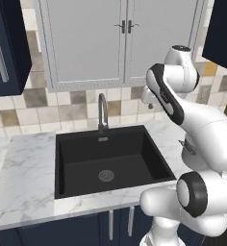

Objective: Dump the carrot from the pot into the sink. Then turn on the water and wash the carrot. Then turn off the water and put the carrot back in the pot.

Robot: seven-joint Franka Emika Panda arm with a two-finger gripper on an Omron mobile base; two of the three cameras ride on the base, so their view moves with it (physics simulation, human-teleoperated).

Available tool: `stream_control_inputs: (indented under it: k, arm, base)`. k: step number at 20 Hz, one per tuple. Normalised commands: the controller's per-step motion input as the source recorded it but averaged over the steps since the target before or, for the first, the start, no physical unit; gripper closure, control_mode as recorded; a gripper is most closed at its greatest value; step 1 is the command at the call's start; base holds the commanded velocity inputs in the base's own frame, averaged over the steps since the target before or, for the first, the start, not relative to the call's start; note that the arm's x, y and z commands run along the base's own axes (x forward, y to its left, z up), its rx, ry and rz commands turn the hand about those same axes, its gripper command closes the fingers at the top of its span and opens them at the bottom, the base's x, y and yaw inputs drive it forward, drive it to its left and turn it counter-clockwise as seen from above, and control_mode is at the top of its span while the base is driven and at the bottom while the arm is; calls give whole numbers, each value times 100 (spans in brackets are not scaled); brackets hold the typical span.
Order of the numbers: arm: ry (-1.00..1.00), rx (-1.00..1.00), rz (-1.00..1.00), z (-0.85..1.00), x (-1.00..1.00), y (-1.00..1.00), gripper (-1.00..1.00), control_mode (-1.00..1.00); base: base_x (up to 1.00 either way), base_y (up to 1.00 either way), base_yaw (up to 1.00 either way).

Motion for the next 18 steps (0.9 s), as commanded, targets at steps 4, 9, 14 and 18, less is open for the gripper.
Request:
stream_control_inputs:
  k: [4,9,14,18]
  arm:
    - [3,0,0,0,18,-32,-100,-100]
    - [3,0,-1,-2,6,-33,-100,-100]
    - [4,-3,-3,-20,0,-48,-100,-100]
    - [4,-2,-1,-25,-2,-50,-100,-100]
  base:
    - [0,0,0]
    - [0,0,0]
    - [0,0,0]
    - [0,0,0]
